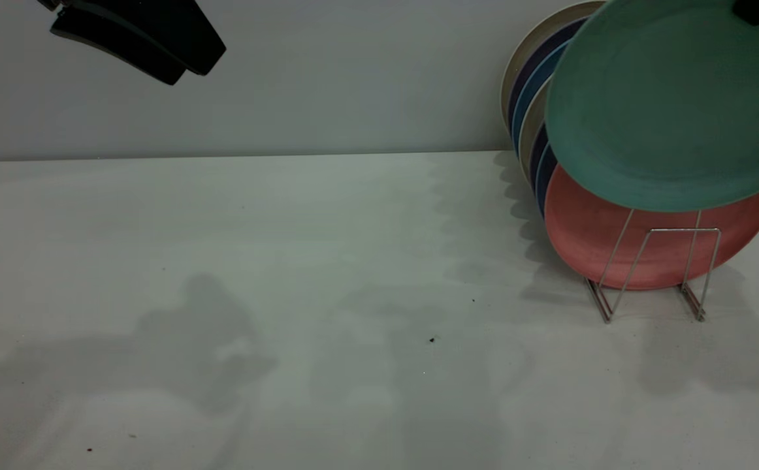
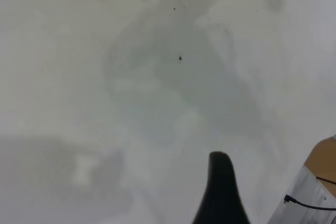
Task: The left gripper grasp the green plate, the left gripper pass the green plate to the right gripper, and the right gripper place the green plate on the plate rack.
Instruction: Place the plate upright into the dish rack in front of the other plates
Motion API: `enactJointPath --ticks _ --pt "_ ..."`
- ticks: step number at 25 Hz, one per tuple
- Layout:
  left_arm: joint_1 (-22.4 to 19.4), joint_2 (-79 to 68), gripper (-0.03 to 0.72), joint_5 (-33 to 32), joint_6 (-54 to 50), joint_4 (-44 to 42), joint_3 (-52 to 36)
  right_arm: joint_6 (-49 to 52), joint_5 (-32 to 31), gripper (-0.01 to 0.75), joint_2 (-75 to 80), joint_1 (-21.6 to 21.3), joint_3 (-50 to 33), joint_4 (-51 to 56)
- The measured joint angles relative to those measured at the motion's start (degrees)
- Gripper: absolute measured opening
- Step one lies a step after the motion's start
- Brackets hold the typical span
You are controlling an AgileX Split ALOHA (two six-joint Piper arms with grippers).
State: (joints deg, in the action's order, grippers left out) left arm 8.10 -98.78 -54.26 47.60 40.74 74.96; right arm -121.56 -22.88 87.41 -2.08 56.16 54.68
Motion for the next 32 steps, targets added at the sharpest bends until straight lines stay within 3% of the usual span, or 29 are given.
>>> enactJointPath --ticks 24,28,32 --pt "0.0 0.0 0.584 0.0 -0.1 0.0 -0.1 0.0 2.5 0.088 7.1 -0.5 0.0 3.1" --pt "0.0 0.0 0.584 0.0 -0.1 0.0 -0.1 0.0 3.3 0.126 7.2 -0.5 0.0 8.4" --pt "0.0 0.0 0.584 0.0 -0.4 0.0 -0.1 0.0 3.2 0.235 7.2 -0.5 0.0 10.3"
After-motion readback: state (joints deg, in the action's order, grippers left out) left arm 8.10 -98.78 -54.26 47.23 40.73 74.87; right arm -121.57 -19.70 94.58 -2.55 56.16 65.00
